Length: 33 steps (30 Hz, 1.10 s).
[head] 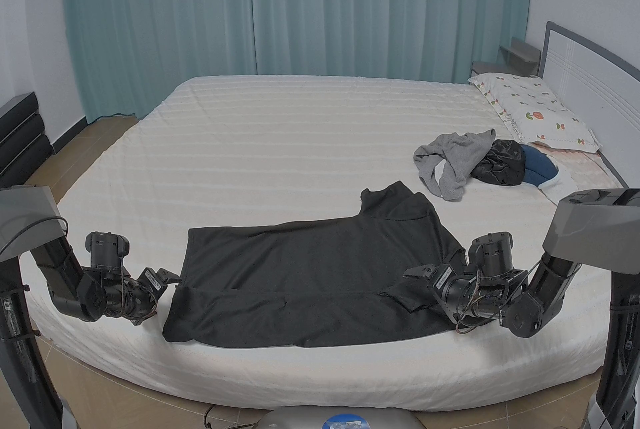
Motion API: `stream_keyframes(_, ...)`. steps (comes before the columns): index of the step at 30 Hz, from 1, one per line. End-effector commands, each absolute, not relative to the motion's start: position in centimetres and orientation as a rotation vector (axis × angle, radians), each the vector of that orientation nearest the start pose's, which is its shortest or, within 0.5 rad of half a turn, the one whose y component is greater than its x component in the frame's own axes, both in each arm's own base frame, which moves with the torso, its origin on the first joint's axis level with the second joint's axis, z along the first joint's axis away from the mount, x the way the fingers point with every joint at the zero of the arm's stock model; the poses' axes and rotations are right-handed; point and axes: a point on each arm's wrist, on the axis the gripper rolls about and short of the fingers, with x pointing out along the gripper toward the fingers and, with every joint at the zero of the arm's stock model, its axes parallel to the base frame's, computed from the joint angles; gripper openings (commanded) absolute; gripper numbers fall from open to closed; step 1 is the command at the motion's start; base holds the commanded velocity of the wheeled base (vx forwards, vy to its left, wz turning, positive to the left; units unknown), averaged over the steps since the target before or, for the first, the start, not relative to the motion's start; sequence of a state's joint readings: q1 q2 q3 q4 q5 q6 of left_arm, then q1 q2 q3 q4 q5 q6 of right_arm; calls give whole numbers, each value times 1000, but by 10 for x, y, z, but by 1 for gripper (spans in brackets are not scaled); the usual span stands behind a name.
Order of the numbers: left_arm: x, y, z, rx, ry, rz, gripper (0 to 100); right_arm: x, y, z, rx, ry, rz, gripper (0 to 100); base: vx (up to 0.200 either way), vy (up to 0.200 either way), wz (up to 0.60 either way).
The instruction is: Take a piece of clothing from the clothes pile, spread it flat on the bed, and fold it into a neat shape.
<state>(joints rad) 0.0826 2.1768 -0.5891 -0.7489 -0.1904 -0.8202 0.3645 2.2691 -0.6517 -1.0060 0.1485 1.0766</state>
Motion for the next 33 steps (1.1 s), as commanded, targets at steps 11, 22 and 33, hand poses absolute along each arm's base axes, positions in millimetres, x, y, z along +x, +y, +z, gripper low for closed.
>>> stream_keyframes(11,311,22,-5,-885,830,247,100,322,129,-11,927,777,54,0,0,0,0)
stream_keyframes(22,311,22,-6,-885,831,248,100,318,130,-12,919,791,49,0,0,0,0)
stream_keyframes(33,311,22,-6,-885,833,248,100,307,124,-5,908,796,42,100,0,0,0)
